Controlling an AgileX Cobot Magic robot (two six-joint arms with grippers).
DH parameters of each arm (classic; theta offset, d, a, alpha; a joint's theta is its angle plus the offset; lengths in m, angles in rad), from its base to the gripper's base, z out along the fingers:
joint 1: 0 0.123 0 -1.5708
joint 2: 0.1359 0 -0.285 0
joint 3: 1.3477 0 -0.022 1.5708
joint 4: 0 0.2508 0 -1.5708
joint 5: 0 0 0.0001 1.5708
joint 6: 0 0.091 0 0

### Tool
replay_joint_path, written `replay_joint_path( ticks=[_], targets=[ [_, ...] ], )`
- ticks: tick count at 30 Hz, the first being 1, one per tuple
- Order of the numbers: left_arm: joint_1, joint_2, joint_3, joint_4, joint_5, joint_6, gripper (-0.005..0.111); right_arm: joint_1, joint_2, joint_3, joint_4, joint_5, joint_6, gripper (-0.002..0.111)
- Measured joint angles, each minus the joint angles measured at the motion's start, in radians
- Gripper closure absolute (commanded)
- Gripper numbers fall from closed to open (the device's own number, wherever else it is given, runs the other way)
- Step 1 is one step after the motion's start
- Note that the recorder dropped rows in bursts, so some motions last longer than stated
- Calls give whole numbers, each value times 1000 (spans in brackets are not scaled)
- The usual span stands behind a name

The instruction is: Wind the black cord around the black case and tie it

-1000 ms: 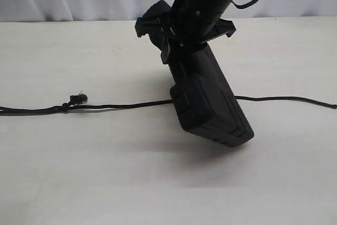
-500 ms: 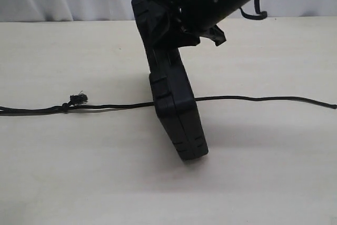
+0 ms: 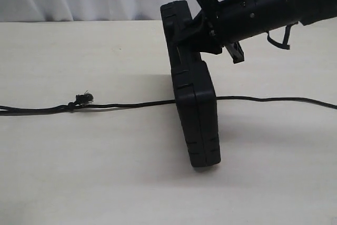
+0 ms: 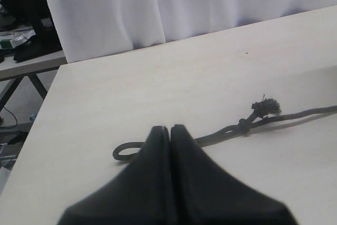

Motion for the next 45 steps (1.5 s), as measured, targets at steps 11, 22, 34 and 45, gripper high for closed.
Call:
replay_joint_path(
  ticks=[11, 22, 34, 45],
  targets=[
    [0, 0, 0, 0, 0, 0, 107, -19, -18, 11, -48, -28, 27, 104],
    [0, 0, 0, 0, 0, 0, 107, -19, -36, 1, -185, -95, 142, 88],
    [0, 0, 0, 0, 2, 0, 107, -21, -31, -35, -304, -149, 158, 80],
    [0, 0, 0, 0, 2, 0, 107, -19, -10, -125, -455, -90, 246, 80]
  ],
)
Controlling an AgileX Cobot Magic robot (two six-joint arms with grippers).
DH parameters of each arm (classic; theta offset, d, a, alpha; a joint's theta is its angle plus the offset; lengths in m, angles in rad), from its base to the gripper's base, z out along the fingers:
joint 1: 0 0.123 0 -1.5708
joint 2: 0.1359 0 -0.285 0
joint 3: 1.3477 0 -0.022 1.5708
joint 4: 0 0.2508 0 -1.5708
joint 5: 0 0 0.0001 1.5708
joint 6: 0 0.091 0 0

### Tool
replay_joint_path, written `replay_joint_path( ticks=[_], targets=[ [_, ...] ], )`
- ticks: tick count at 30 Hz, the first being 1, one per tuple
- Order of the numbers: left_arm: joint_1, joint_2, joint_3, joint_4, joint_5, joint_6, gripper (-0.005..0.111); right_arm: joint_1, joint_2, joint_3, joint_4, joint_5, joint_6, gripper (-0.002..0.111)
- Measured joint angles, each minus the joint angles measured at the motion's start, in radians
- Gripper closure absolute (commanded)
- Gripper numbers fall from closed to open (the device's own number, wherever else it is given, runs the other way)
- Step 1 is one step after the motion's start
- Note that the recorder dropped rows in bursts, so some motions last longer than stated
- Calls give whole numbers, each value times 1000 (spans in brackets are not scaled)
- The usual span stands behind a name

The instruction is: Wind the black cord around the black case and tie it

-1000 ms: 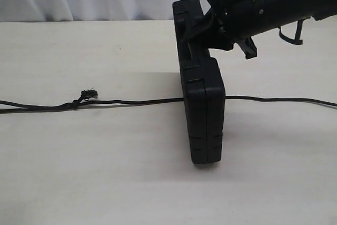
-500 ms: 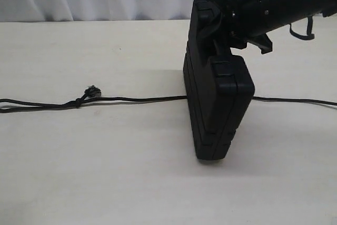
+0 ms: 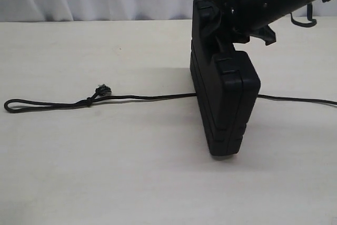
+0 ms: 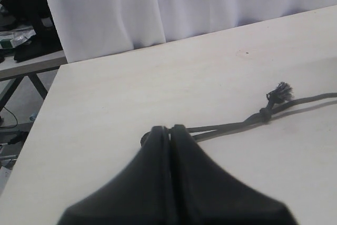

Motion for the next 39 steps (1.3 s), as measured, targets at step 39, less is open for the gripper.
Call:
replay_joint_path(
  ticks=[39],
  targets=[
    [0, 0, 0, 0, 0, 0, 107, -4, 9, -53, -161, -11, 32, 104]
  ],
)
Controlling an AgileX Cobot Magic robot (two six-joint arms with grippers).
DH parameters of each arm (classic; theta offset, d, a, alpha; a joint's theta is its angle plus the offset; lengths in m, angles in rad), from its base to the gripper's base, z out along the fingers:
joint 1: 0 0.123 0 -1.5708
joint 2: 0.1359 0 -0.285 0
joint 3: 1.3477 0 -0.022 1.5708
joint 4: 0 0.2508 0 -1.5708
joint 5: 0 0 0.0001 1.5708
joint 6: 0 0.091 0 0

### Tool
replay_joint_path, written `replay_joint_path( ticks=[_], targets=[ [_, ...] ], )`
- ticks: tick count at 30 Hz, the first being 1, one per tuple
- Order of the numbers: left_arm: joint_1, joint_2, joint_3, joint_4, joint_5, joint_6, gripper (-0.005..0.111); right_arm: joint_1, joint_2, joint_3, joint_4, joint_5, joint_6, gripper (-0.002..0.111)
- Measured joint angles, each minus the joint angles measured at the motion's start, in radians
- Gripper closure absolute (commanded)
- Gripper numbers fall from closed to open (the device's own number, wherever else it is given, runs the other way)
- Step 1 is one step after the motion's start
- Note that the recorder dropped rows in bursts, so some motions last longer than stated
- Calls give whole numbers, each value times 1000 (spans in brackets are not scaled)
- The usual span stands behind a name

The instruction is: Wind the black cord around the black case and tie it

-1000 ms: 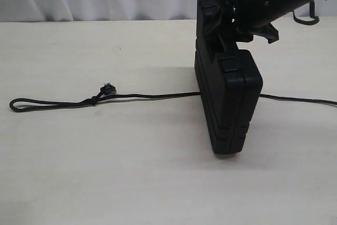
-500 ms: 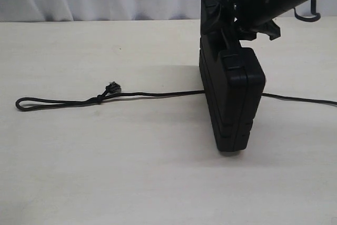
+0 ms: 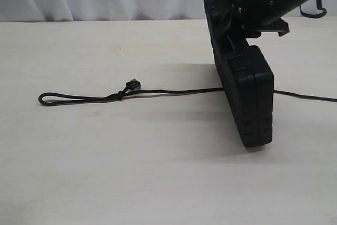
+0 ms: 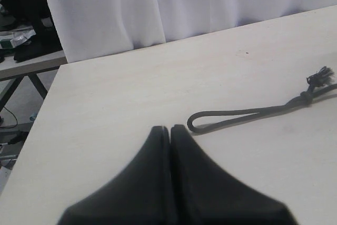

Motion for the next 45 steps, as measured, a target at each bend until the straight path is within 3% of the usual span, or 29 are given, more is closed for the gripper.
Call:
replay_joint_path(
  ticks=[6, 14, 22, 32, 45],
  targets=[
    [0, 0, 0, 0, 0, 0, 107, 0, 0, 0, 15, 0, -6, 104],
    [0, 0, 0, 0, 0, 0, 107, -18, 6, 19, 191, 10, -85, 104],
    [0, 0, 0, 0, 0, 0, 107, -31, -29, 68, 450, 23, -189, 104],
    [0, 0, 0, 0, 0, 0, 107, -31, -16, 295, 897, 2, -488, 104],
    [0, 0, 0, 0, 0, 0, 107, -34, 3, 308, 962, 12, -531, 104]
  ],
)
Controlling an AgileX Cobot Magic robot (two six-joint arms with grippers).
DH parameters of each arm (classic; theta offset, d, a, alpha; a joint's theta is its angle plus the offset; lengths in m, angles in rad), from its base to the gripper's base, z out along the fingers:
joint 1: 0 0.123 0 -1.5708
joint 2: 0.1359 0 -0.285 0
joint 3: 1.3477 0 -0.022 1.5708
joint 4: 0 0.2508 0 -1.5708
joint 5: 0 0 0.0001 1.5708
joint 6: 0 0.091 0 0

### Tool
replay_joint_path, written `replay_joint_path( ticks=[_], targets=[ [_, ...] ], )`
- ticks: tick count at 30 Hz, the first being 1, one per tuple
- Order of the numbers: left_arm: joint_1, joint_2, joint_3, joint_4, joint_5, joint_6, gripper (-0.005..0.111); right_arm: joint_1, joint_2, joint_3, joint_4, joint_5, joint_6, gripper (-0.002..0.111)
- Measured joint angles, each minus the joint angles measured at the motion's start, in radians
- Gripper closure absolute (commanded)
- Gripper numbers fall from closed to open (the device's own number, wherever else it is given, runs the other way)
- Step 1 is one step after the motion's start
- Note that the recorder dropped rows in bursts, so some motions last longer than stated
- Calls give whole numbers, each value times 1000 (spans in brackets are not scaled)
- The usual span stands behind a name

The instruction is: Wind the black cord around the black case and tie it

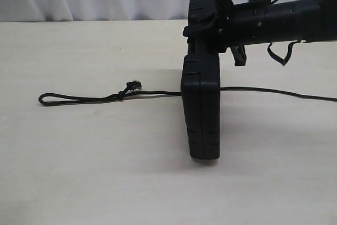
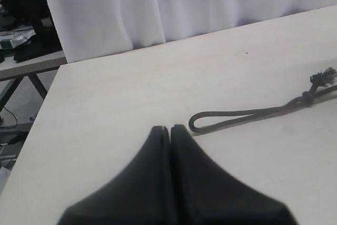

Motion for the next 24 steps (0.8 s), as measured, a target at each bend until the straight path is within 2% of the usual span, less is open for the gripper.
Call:
replay_joint_path(
  ticks=[6, 13, 17, 20, 24],
  targets=[
    [0, 0, 0, 0, 0, 0, 107, -83, 1, 2, -28, 60, -24, 104],
    [0, 0, 0, 17, -18, 2, 107, -87, 1, 2, -32, 60, -27, 104],
    [0, 0, 0, -112, -169, -19, 107, -87, 1, 2, -37, 60, -30, 104],
    [0, 0, 0, -166, -363, -30, 107, -88, 1, 2, -37, 62, -33, 104],
    [0, 0, 0, -190, -624, -215, 107, -88, 1, 2, -37, 67, -38, 104]
  ],
)
